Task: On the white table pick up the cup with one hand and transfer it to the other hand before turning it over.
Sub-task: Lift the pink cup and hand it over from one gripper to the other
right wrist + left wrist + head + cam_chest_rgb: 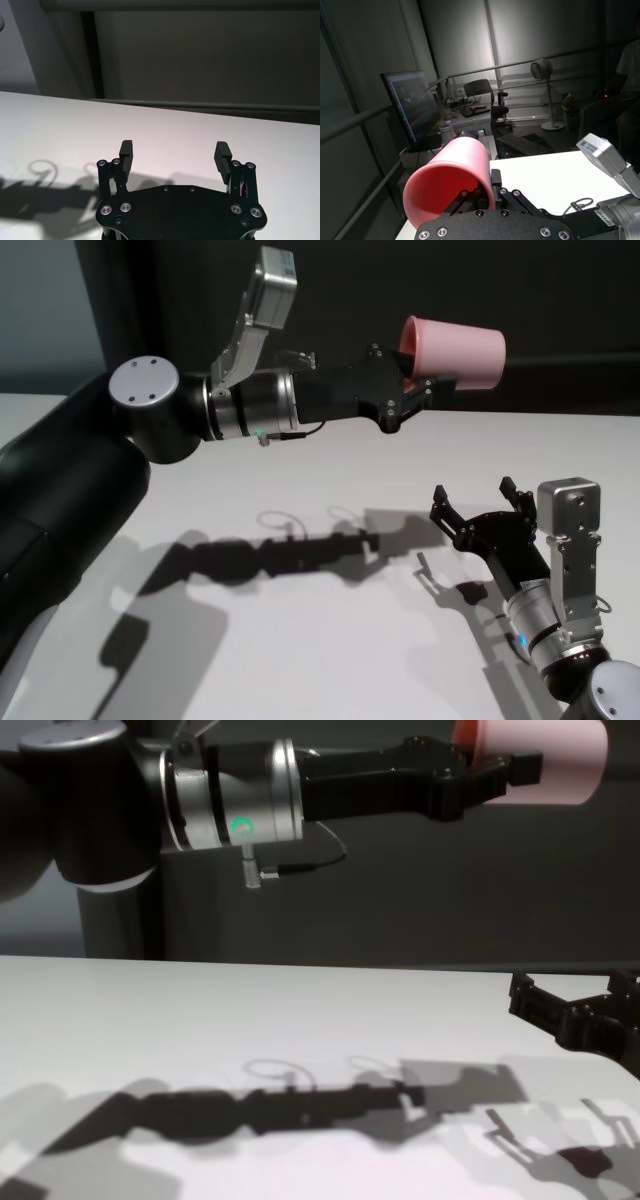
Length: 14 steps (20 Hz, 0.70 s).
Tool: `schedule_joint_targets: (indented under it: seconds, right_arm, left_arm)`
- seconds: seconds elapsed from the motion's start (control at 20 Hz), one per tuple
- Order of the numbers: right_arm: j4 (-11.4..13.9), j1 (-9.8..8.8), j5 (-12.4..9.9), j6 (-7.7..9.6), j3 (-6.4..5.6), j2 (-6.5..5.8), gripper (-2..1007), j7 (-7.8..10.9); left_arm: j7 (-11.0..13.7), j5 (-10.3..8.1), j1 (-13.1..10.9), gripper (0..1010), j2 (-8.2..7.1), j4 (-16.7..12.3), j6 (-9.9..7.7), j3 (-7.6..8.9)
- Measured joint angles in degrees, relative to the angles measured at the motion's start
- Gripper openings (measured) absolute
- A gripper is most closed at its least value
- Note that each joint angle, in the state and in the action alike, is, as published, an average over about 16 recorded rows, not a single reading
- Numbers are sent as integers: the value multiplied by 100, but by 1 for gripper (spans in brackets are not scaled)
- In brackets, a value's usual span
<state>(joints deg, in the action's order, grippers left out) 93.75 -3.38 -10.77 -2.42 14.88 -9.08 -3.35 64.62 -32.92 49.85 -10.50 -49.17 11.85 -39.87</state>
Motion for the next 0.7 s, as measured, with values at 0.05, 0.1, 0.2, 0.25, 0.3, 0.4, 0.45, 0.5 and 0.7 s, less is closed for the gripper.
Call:
schedule_joint_targets:
  seconds: [0.05, 0.1, 0.2, 0.25, 0.3, 0.4, 0.45, 0.5, 0.7]
  right_arm:
    - [12, -2, 0, 4, -2, -3, 1002, 10]
    - [27, -6, 1, 10, -6, -7, 1002, 20]
    - [72, -16, 14, 22, -14, -19, 1002, 37]
    - [102, -24, 26, 28, -20, -28, 1002, 47]
    - [141, -35, 36, 34, -30, -36, 1002, 62]
    - [229, -64, 29, 43, -64, -51, 1002, 113]
    - [277, -81, 5, 47, -91, -54, 1002, 151]
    - [328, -102, -48, 51, -128, -52, 1002, 201]
    - [537, -197, -416, 69, -337, -11, 1002, 468]
  left_arm:
    - [1, 2, 0, 47, 0, 0, 3, 1]
    - [2, 3, -1, 47, 0, 0, 6, 1]
    - [4, 6, -2, 47, -1, 0, 11, 3]
    - [5, 7, -2, 47, -1, 0, 13, 3]
    - [6, 9, -2, 47, -1, 0, 15, 3]
    - [8, 11, -3, 47, -1, 0, 18, 4]
    - [8, 11, -4, 47, -2, 0, 19, 5]
    - [9, 12, -4, 47, -2, 0, 20, 5]
    - [11, 15, -5, 46, -2, 0, 23, 7]
